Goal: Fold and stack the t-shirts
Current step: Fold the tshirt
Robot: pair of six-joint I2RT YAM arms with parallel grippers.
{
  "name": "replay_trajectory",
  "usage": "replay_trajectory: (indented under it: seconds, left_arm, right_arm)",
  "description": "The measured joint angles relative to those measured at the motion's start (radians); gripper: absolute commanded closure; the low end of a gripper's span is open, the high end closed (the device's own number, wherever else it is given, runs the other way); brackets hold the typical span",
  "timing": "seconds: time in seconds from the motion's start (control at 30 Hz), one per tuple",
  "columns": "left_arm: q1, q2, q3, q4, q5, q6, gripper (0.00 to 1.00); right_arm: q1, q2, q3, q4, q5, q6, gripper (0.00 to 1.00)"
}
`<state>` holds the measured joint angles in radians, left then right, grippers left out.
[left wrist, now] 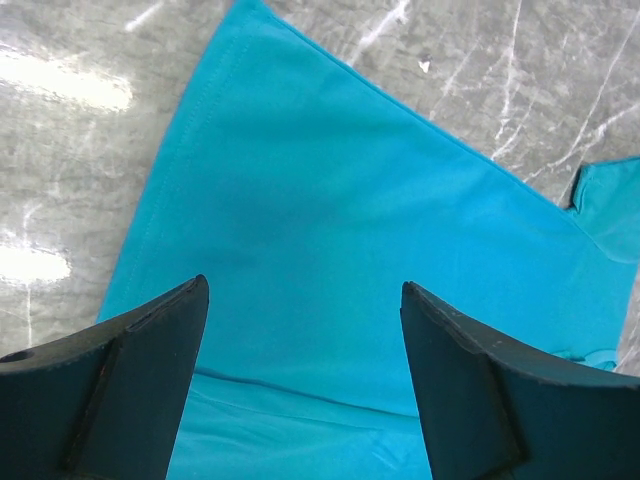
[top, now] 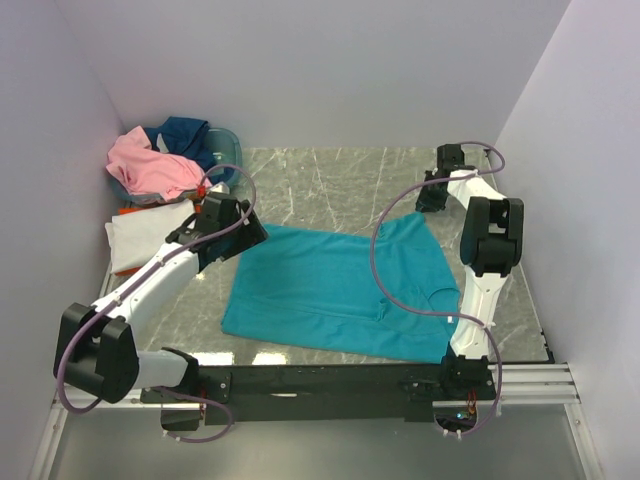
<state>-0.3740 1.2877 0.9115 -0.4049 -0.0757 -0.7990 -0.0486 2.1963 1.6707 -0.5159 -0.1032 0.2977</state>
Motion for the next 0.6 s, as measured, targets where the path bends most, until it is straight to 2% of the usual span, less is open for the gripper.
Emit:
replay_trajectory:
  seconds: [0.23, 0.33, 0.6]
  left_arm:
    - [0.032, 0.005, 0.0, 0.003, 0.014, 0.002, 0.16]
    - [0.034, 0.005, -0.002, 0.008, 0.026, 0.002, 0.16]
    - [0.07, 0.076, -0.006, 0.041, 0.053, 0.035, 0.17]
  right_arm:
    - [0.0, -0.024, -0.045, 0.023, -0.029, -0.005, 0.71]
    - [0.0, -0.029, -0.055, 0.03, -0.032, -0.008, 0.75]
    - [0.0, -0.032, -0.061, 0.02, -0.051, -0.019, 0.99]
